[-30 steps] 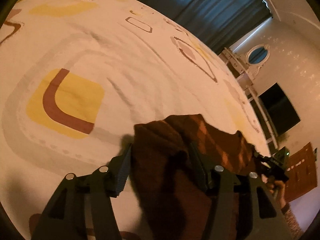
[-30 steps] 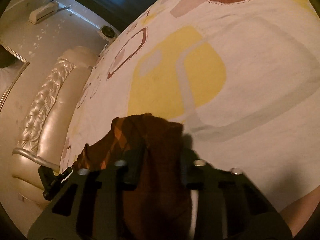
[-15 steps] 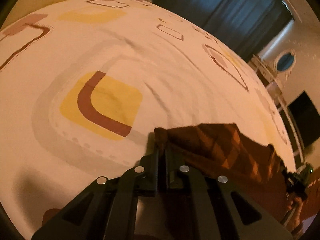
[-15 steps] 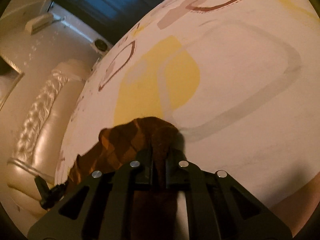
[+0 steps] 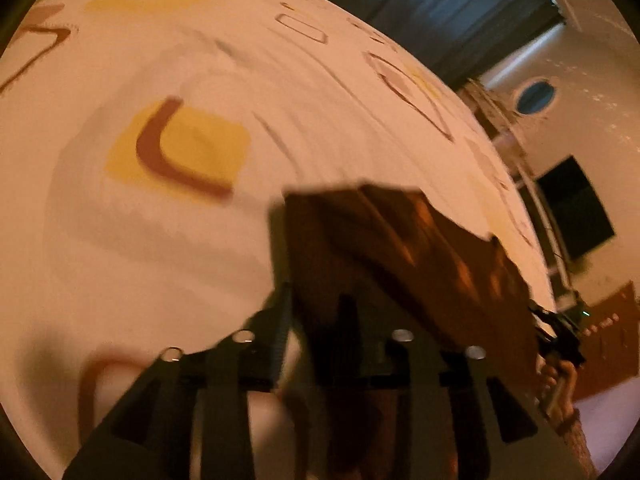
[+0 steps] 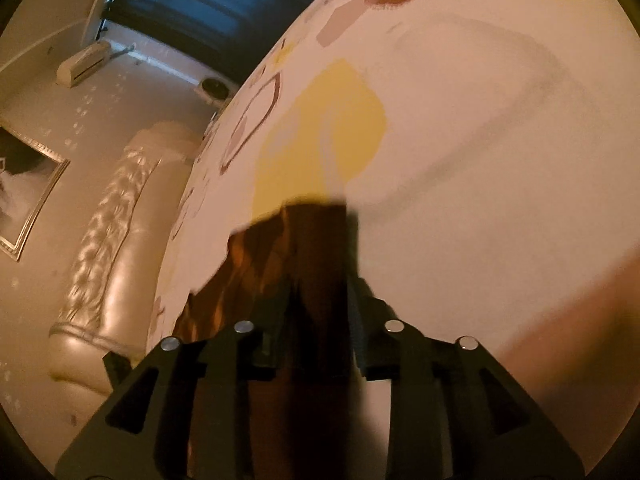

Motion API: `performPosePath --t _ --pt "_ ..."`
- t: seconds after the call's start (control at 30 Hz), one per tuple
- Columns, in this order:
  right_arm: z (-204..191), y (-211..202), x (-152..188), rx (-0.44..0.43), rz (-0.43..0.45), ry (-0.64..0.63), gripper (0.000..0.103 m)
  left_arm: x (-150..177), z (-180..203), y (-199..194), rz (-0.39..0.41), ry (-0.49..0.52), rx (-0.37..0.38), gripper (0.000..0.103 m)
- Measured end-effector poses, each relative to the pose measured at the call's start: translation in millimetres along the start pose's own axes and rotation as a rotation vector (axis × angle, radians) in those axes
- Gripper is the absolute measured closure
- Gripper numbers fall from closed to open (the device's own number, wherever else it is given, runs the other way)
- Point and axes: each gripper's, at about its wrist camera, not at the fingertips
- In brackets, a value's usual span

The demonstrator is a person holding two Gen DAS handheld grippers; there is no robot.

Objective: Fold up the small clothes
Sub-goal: 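Lift the hem and fold it toward the collar with both grippers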

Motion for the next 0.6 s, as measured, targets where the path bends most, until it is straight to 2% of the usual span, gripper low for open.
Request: performPosePath --t 0.07,0.13,0.23,0.27,0.33,0.37,0.4,0.43,0.47,0.53,0.6 --pt "-0.2 -9.4 14.4 -0.039 -0.035 -0.006 0.067 17.4 -1.5 -7.7 -0.022 -0.019 0.044 0.059" --pt "0.0 -20.2 28.7 -0.083 -0.051 0.001 0.059 32.8 -0.4 -10.6 -0.038 -0.045 0.069 0.059" --pt "-1.6 -32.8 49.0 -0.133 -0.071 0.024 0.058 42.7 5.2 -10.7 -0.026 -0.061 0.059 0.062" --pt "-3.4 -35.0 52.9 -0.137 -0.072 0.023 0.058 44.5 8.7 -9.9 -0.009 -0.056 0.013 0.073" --pt "-9.2 -37.0 59.3 -0.133 -0.083 0.005 0.059 45.3 13.8 -6.0 -0.008 -0.044 -0.035 0.087" --pt "-11.7 -37.0 60.9 -0.125 -0.086 -0.008 0.060 46.0 16.1 -5.8 -0.002 -0.036 -0.053 0.090" --pt "-14.8 -36.1 61.9 -0.111 -0.090 -0.021 0.065 46.7 19.7 -6.0 0.004 -0.019 -0.073 0.091" --pt "-17.0 -35.2 61.6 -0.102 -0.096 -0.029 0.082 47.9 23.9 -6.3 0.012 0.006 -0.097 0.092" --pt "-18.3 -33.2 62.9 -0.091 -0.106 -0.038 0.091 49.2 29.8 -6.3 0.023 0.043 -0.130 0.092" --pt "-19.9 -31.2 66.2 -0.047 -0.111 -0.070 0.092 52.0 34.4 -7.2 0.039 0.084 -0.171 0.092" --pt "-17.7 -33.2 65.4 -0.047 -0.090 -0.059 0.093 52.7 30.9 -8.1 0.046 0.078 -0.176 0.092"
Point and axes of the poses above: each gripper's, at about its wrist camera, not at the fingertips, and y roughly the way its jaws point, z to its right, x to its underside, and after that the axes turned 10 degrees about -y, right-handed
